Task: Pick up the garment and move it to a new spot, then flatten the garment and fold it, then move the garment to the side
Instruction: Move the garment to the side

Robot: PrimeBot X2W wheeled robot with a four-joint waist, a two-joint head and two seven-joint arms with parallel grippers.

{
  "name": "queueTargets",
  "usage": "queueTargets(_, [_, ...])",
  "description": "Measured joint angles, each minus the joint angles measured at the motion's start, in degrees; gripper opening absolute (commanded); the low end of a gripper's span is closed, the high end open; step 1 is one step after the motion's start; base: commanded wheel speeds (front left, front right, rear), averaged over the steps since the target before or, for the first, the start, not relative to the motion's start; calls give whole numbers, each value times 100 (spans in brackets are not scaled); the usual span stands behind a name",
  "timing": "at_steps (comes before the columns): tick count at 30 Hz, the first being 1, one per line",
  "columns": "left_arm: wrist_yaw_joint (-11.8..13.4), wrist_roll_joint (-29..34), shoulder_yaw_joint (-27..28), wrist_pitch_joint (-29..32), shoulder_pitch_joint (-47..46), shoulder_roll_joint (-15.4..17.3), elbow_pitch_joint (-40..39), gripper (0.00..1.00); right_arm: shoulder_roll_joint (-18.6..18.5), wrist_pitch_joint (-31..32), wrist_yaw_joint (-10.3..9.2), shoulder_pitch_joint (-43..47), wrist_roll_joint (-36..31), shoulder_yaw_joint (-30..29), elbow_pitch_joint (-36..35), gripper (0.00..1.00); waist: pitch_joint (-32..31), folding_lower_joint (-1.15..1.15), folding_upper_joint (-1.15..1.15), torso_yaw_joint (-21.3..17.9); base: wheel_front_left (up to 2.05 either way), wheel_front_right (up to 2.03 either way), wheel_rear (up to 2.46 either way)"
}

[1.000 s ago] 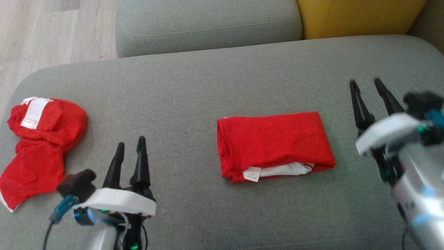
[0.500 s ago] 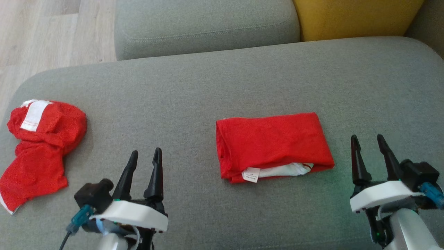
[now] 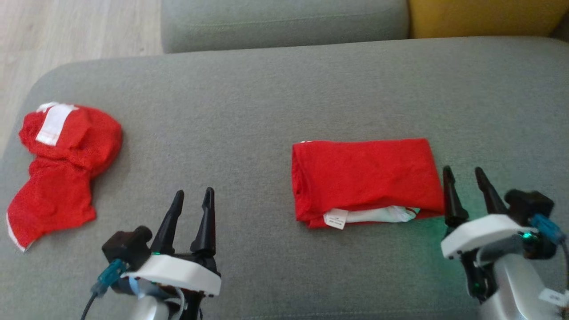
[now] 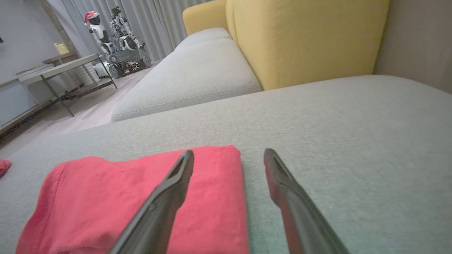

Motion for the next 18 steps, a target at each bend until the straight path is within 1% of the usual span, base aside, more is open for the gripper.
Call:
queueTargets(4, [-49, 1, -58, 0, -127, 2, 85, 100, 182, 145, 0, -330, -47, -109, 453, 100, 156, 0, 0, 189, 0, 0, 0])
queueTargets(8, [-49, 19, -58, 0, -242, 2, 103, 100, 207, 260, 0, -566, 19, -492, 922, 100, 262, 0, 0, 326, 0, 0, 0])
queueTargets(12, [-51, 19, -48, 0, -253, 2, 119, 100, 233, 353, 0, -829, 0, -690, 1348, 100, 338, 0, 0, 422, 0, 0, 0])
queueTargets(14, [-52, 21, -48, 0, -253, 1, 122, 100, 240, 378, 0, -937, 63, -692, 1570, 100, 359, 0, 0, 443, 0, 0, 0])
queueTargets(18, [-94, 59, -48, 0, -256, 1, 148, 100, 240, 419, 0, -1067, 420, -510, 1986, 100, 393, 0, 0, 452, 0, 0, 0])
